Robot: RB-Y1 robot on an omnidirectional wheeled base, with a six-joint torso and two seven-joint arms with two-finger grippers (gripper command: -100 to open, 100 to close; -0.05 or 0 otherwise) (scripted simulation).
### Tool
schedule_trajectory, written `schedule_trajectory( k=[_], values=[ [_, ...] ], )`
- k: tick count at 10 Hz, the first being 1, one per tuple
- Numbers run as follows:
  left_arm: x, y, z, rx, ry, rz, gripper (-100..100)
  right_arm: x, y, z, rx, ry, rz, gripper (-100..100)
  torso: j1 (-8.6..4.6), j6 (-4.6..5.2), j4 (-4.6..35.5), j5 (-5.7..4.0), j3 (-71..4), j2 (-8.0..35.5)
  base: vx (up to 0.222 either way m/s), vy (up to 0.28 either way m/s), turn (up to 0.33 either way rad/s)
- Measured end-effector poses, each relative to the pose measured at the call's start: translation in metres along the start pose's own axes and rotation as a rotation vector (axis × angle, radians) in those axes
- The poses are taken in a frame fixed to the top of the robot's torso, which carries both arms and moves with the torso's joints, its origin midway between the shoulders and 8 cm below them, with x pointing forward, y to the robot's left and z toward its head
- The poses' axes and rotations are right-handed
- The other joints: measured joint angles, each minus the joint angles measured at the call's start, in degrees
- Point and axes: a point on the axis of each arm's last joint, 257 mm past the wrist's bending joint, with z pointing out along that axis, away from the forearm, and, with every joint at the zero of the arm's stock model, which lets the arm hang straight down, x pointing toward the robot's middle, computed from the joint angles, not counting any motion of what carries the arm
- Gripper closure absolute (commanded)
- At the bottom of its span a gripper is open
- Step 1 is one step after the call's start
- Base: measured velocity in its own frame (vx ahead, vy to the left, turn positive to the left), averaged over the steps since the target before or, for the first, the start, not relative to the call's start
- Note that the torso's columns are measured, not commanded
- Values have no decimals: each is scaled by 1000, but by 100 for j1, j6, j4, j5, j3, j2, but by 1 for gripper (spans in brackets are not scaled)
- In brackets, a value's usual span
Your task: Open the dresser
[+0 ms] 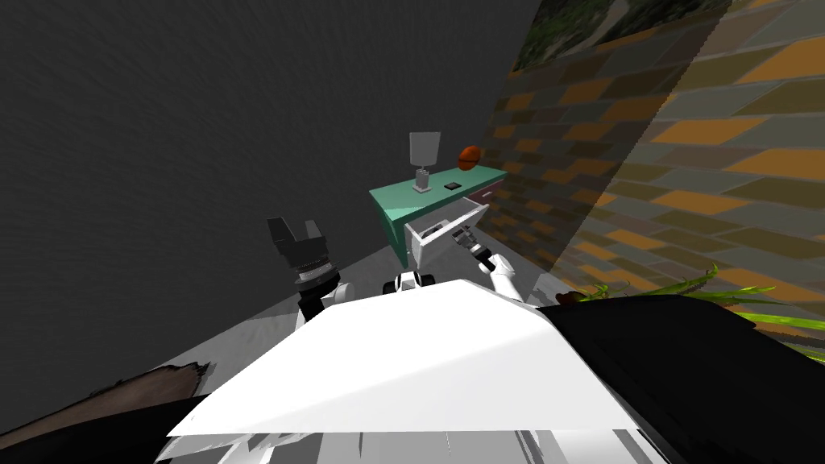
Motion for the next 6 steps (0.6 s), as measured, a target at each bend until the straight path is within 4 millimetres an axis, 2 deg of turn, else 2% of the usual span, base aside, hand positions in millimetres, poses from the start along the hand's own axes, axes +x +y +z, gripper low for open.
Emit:
schedule_trajectory(
  k=[1,6],
  values=[
    [0,0,0,0,0,0,0,1,0,-1,0,2,2,0,-16,1,-1,-7,10,12,6,7,0],
    [0,0,0,0,0,0,0,2,2,-2,-6,6,3,0,-11,8,-14,-10,0,-6,0,0,0]
  ],
)
